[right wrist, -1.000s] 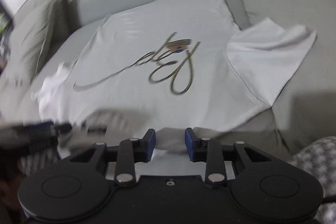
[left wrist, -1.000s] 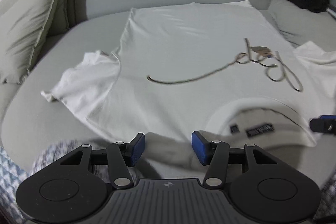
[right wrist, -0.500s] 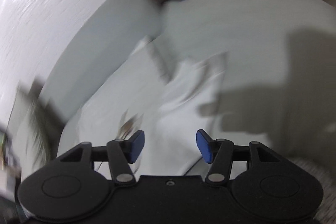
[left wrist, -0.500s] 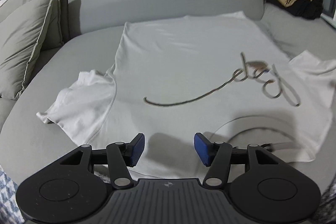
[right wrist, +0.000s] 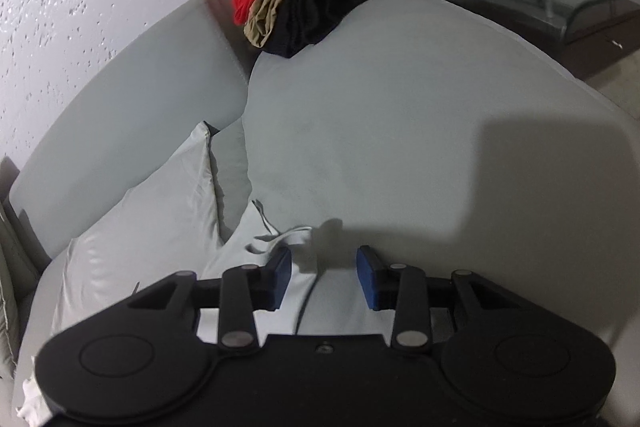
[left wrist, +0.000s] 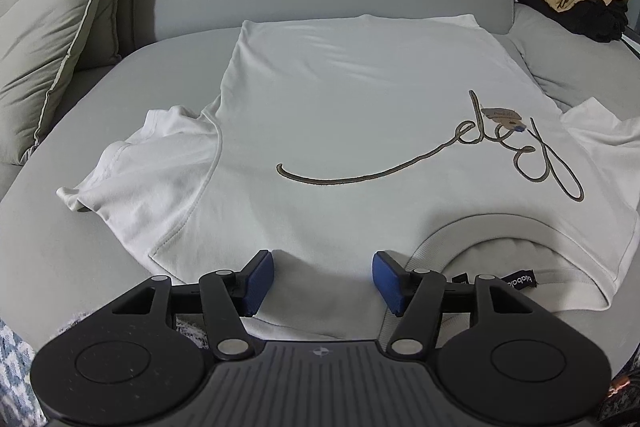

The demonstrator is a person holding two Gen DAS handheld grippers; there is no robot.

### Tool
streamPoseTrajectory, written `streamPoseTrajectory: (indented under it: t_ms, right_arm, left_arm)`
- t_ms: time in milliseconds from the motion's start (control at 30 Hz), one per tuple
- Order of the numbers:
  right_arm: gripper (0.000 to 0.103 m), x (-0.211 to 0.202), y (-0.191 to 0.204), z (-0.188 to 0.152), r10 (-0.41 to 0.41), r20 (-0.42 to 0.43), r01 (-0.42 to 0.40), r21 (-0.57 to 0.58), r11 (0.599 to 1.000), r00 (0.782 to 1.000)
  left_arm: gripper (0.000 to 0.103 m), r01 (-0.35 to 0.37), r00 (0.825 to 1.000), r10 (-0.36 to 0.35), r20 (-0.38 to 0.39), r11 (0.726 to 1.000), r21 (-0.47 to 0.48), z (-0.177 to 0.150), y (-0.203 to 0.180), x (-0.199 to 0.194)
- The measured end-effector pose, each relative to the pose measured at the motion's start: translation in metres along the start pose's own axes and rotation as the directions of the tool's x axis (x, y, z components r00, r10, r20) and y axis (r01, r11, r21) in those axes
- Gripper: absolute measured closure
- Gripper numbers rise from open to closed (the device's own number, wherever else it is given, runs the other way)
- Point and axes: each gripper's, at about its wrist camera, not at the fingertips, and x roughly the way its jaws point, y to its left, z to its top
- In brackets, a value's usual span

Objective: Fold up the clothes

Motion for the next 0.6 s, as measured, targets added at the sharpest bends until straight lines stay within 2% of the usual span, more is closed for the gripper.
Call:
streamPoseTrajectory:
  t_ms: [133, 267, 300, 333, 400, 533, 600]
  right_arm:
    - [0.064, 0.008, 0.013, 0.003, -0.026, -0.009, 0.025, -0.076, 0.997, 1.000]
    - [0.064, 0.013, 0.023, 0.002, -0.015, -0.012, 0.013, -0.128, 0.992, 1.000]
    - [0.068, 0.014, 0.024, 0.002, -0.008, -0.014, 0.006, -0.131, 0.991, 1.000]
    - [0.082, 0.014, 0.024, 0.002, 0.001, -0.014, -0.002, -0.127, 0.992, 1.000]
    - [0.098, 0.016, 0.022, 0.003, 0.023, -0.041, -0.027, -0.101, 0.995, 0.999]
    - [0.098, 0.002, 0.016, 0.001, 0.050, -0.022, -0.051, -0.031, 0.998, 0.998]
    - [0.099, -0.010, 0.009, 0.002, 0.087, 0.005, -0.087, 0.047, 0.995, 0.996]
  left_arm:
    - [0.043, 0.001, 1.000, -0.001, -0.001, 1.000, -0.007, 0.000, 0.001, 0.001]
    - [0.042, 0.001, 1.000, -0.001, -0.001, 1.000, -0.005, 0.000, 0.001, 0.001]
    - [0.042, 0.001, 1.000, -0.001, -0.001, 1.000, -0.006, 0.000, 0.001, 0.001]
    - [0.042, 0.002, 1.000, -0.002, -0.001, 1.000, -0.007, 0.000, 0.001, 0.001]
    - [0.042, 0.003, 1.000, -0.003, -0.001, 1.000, -0.008, 0.000, 0.001, 0.001]
    - [0.042, 0.003, 1.000, -0.003, 0.000, 1.000, -0.009, 0.000, 0.001, 0.002]
    - [0.042, 0.004, 1.000, -0.004, 0.001, 1.000, -0.011, 0.000, 0.001, 0.001]
